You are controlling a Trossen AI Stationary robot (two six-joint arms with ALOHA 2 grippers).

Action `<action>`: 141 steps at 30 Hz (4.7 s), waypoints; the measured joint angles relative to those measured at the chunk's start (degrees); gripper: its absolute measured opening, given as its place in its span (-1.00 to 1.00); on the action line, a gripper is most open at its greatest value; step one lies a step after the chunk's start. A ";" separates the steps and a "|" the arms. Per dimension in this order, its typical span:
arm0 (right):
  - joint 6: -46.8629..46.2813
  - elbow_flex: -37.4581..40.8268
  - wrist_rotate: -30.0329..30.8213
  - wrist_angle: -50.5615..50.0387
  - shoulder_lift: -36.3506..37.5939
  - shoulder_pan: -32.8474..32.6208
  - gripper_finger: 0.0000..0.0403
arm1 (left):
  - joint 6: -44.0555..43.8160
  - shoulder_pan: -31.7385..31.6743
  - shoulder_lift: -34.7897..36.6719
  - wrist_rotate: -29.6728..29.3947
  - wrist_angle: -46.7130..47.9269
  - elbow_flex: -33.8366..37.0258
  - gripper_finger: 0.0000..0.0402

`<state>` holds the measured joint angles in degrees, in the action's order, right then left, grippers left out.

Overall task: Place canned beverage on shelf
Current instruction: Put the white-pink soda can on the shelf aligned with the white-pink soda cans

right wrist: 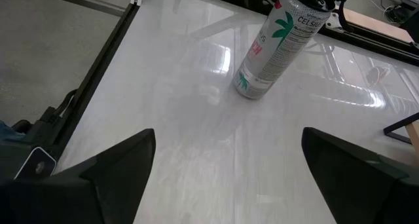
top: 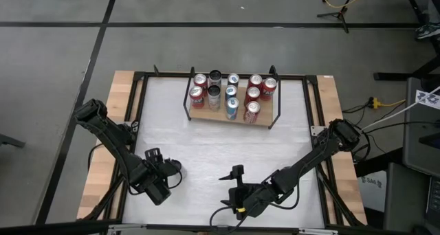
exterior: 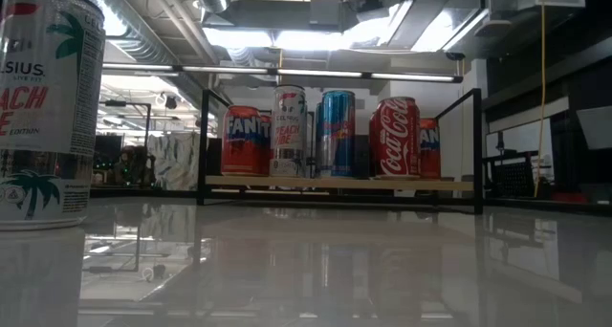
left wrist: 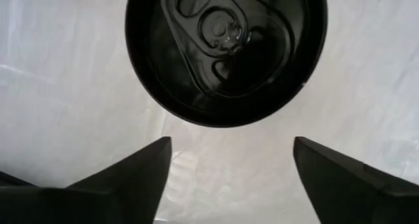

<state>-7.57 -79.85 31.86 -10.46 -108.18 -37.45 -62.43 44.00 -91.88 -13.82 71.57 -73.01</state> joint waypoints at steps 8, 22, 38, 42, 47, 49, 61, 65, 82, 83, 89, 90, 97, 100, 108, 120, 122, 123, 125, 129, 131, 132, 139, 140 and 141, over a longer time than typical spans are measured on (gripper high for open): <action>0.00 0.00 0.00 0.00 0.00 0.00 0.86 | -0.81 0.01 0.00 5.61 -1.04 0.00 0.72; 0.00 0.00 0.00 0.02 0.00 0.00 0.86 | -25.84 -1.88 0.00 4.63 -4.33 0.00 0.72; 0.00 0.00 0.00 0.02 0.00 0.00 0.86 | -20.44 -4.03 0.00 13.28 -7.48 0.00 0.72; 0.00 0.00 0.00 0.00 0.00 0.00 0.86 | -18.13 -4.11 1.10 15.15 -6.83 0.00 0.72; 0.00 0.00 0.00 0.00 0.00 0.00 0.86 | -17.98 -4.66 5.94 14.28 -6.49 -0.02 0.72; 0.00 0.00 0.00 -0.01 0.00 0.00 0.86 | -17.97 -5.02 8.44 13.20 -6.49 -0.02 0.72; 0.00 0.00 0.00 -0.11 0.00 0.00 0.86 | -15.54 -6.56 18.49 -2.63 -7.01 -0.02 0.72; 0.00 0.00 0.00 -0.13 0.00 0.00 0.86 | -6.71 -5.84 17.88 -6.64 -9.32 -0.02 0.72; 0.00 0.00 -0.01 -0.14 0.00 -0.02 0.86 | 10.62 -4.82 12.98 -6.28 -10.56 -0.02 0.72; 0.00 0.00 0.00 -0.15 0.00 -0.02 0.86 | 10.80 -4.82 12.98 -6.54 -10.56 -0.02 0.72; -0.01 0.00 -0.02 -0.15 0.00 -0.01 0.86 | 11.65 -4.82 12.98 -6.57 -11.88 1.64 0.72; -0.01 0.00 -0.01 -0.14 0.00 -0.02 0.86 | 11.65 -4.82 12.98 -6.56 -12.47 2.14 0.72; 0.00 0.00 -0.02 -0.15 0.00 -0.01 0.86 | 11.67 -4.82 12.98 -6.28 -14.90 5.18 0.72; 0.00 0.00 -0.02 -0.15 0.00 0.00 0.86 | 11.66 -4.57 12.98 -6.21 -15.83 5.90 0.72; 0.00 0.00 -0.02 -0.13 0.00 -0.02 0.86 | 11.65 -4.45 12.44 -6.19 -18.90 9.55 0.72; -1.98 0.00 -0.03 -0.13 0.23 -0.01 0.86 | 10.52 -4.49 12.33 -6.67 -19.85 9.64 0.56; -2.54 0.00 -0.49 -0.27 0.97 -0.01 0.86 | 10.10 -4.49 12.33 -6.86 -19.80 9.64 0.45; -2.51 0.00 -0.82 -0.40 1.80 -0.01 0.86 | 10.10 -4.49 12.33 -6.82 -19.81 9.64 0.40; -2.37 -0.01 -1.36 -1.46 3.85 -0.04 0.86 | 10.05 -4.49 12.34 -6.81 -19.87 9.64 0.28; -2.25 -0.02 -2.41 -6.37 9.41 -0.02 0.86 | 10.03 -4.58 12.37 -7.04 -19.99 9.64 0.15; -2.36 -0.02 -4.15 -9.79 12.82 -0.02 0.86 | 10.02 -4.64 12.37 -7.00 -20.00 9.64 0.15; -2.56 -0.02 -5.08 -11.40 14.60 -0.02 0.86 | 10.03 -4.78 12.37 -7.02 -20.05 9.64 0.15; -2.88 -0.02 -7.66 -21.22 26.57 -0.02 0.86 | 11.97 -8.20 12.33 -5.31 -22.10 9.07 0.15; -2.70 -0.02 -8.38 -22.46 28.19 -0.02 0.86 | 12.85 -8.96 12.33 -4.73 -22.18 8.54 0.15; -2.58 -0.02 -8.91 -23.58 29.87 -0.02 0.86 | 13.78 -9.84 12.33 -4.39 -22.34 7.82 0.15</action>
<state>-10.15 -79.88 22.95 -34.04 -78.31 -37.47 -48.65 34.16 -79.55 -18.21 49.23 -65.19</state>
